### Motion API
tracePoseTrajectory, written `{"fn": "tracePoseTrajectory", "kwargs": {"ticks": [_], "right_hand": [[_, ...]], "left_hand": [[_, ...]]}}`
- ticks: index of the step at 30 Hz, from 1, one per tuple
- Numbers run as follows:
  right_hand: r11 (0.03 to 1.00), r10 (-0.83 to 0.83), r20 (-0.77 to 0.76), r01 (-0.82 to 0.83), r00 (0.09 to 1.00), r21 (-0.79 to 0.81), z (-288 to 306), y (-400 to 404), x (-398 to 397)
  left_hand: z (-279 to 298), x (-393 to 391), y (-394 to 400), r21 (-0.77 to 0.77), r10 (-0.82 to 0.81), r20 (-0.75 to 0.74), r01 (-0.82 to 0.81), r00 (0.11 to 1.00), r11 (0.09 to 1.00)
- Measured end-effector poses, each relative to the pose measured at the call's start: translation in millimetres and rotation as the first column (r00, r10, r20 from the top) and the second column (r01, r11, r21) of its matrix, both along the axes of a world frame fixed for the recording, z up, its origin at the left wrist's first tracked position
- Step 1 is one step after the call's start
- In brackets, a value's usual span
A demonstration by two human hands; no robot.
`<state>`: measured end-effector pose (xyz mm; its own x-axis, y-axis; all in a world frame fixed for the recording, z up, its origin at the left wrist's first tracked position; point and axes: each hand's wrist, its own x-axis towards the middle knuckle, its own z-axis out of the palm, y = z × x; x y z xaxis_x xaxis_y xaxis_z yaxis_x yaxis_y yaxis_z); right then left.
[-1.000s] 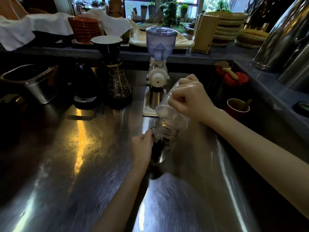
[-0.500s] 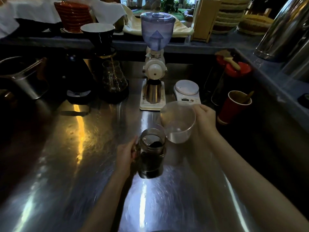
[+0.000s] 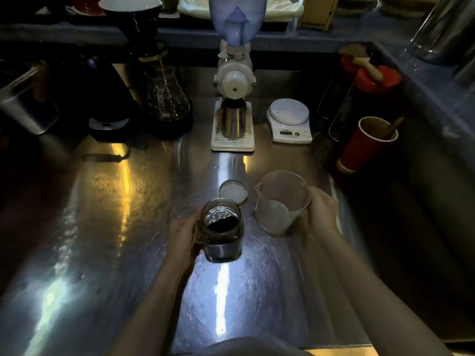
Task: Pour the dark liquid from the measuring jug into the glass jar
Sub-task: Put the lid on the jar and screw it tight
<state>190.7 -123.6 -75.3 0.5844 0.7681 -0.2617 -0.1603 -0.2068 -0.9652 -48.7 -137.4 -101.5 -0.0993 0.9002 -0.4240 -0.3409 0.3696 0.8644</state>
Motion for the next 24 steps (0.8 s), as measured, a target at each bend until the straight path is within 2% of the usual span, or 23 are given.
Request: {"fn": "tracePoseTrajectory", "kwargs": {"ticks": [3,5,10,12,14,17,19,20,22,24], "right_hand": [[0.999,0.014,-0.007,-0.014,1.0,0.03,-7,-1,-4],[0.999,0.033,0.01,-0.033,0.999,0.027,-7,-3,-5],[0.996,0.084,0.224,-0.082,0.971,-0.018,-3,-5,2],[0.995,0.098,0.293,-0.088,0.951,-0.049,1,-4,5],[0.99,0.14,0.439,-0.119,0.887,-0.076,11,1,8],[0.963,0.254,0.64,-0.249,0.725,-0.1,38,18,7],[0.896,0.405,0.73,-0.398,0.551,-0.196,57,35,-1],[0.84,0.49,0.739,-0.477,0.461,-0.26,65,45,-7],[0.68,0.676,0.674,-0.605,0.298,-0.415,74,65,-24],[0.488,0.813,0.575,-0.647,0.093,-0.586,76,82,-44]], "left_hand": [[4,3,-2,0.001,0.032,-0.02,-0.032,0.999,0.999],[12,5,-4,0.027,0.048,-0.084,-0.046,0.995,0.999],[16,2,-10,0.083,0.021,-0.091,-0.014,0.996,0.996],[16,-2,-11,0.113,0.026,-0.146,-0.01,0.989,0.994],[22,-8,-15,0.198,-0.004,-0.215,0.047,0.977,0.979],[31,-24,-21,0.201,-0.204,-0.321,0.277,0.925,0.94],[32,-36,-17,0.183,-0.35,-0.456,0.471,0.818,0.863],[32,-39,-16,0.159,-0.4,-0.567,0.572,0.72,0.805],[24,-39,-12,0.08,-0.415,-0.73,0.671,0.543,0.737],[20,-32,-12,0.058,-0.392,-0.772,0.669,0.501,0.741]]}}
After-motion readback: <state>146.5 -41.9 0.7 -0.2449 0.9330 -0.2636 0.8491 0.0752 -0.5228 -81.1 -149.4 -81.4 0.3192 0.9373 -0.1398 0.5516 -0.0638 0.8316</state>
